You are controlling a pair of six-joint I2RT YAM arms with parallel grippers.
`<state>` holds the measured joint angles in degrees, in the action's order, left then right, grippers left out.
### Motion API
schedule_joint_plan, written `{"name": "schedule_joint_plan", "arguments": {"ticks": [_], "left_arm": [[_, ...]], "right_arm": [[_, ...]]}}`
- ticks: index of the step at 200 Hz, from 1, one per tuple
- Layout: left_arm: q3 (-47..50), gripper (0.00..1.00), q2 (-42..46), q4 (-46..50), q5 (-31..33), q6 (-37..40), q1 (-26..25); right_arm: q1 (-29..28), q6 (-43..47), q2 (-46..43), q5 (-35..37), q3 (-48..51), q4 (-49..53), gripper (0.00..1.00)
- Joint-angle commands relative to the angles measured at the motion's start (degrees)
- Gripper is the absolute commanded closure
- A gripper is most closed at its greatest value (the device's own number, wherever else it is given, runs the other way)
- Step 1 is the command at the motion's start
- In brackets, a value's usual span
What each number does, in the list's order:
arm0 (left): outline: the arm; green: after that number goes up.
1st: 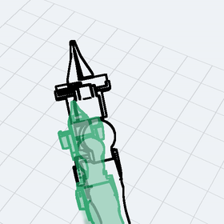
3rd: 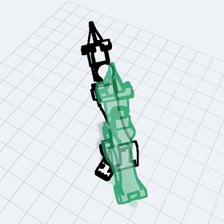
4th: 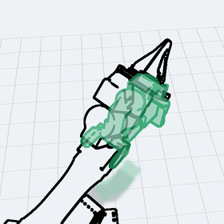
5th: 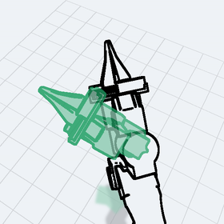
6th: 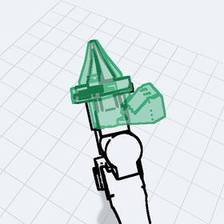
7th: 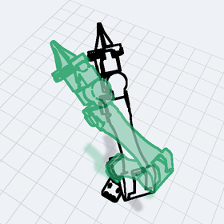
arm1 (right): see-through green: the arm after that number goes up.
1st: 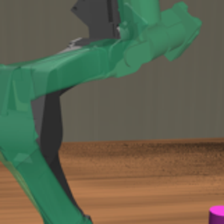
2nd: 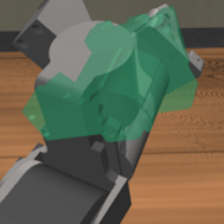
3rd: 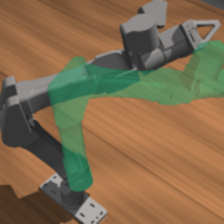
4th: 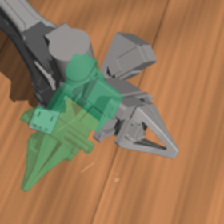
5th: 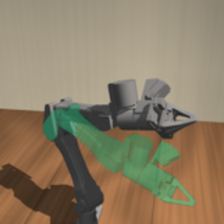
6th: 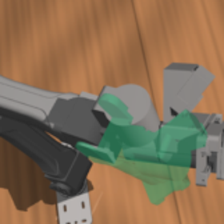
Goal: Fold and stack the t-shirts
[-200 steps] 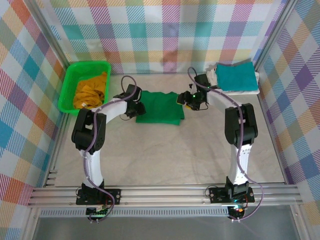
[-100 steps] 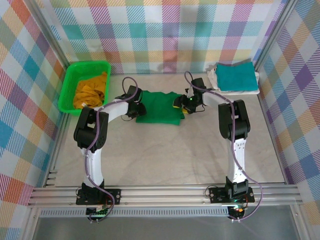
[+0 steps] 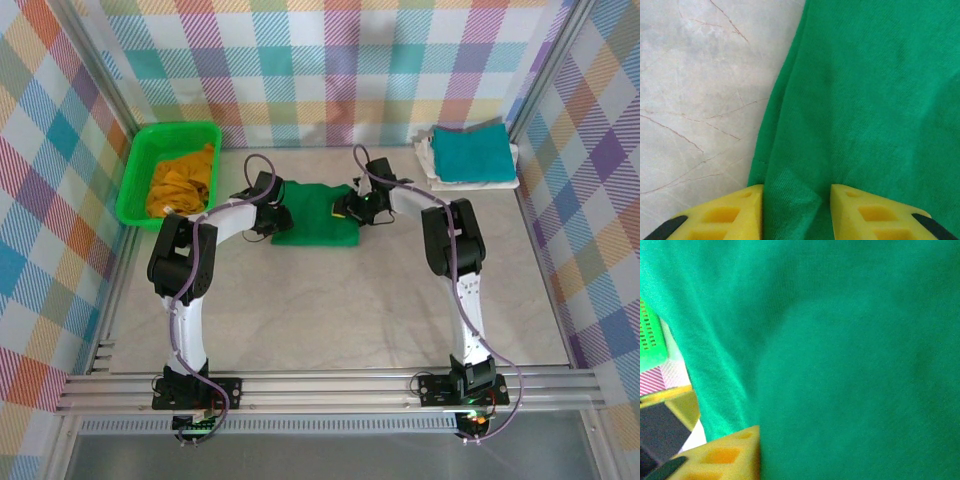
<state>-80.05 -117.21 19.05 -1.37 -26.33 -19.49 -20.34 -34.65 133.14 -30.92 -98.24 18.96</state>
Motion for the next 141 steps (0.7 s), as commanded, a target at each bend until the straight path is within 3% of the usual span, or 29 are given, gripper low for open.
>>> {"name": "schedule_joint_plan", "arguments": {"ticks": [1,46,92,141], "left_arm": [[1.2,0.6,0.7,-0.1,1.0,-1.6,-0.5],[4.3,0.51,10.0,-0.3,4.4,-5.9,-0.6],[9.9,0.46,25.5,0.0,8.9,-6.2,-2.7],[12.1,0.45,32.2,4.4,11.4,-2.3,-4.4]], "right_arm": [[-0.4,-2.0,1.4,1.8,-1.8,-0.3,0.76],[0.0,4.6,0.9,9.3,-7.9,8.9,1.0],[4.4,20.3,4.5,17.3,-21.9,23.6,1.0],[6.8,36.4,13.0,27.4,-45.8,40.4,1.0]]}}
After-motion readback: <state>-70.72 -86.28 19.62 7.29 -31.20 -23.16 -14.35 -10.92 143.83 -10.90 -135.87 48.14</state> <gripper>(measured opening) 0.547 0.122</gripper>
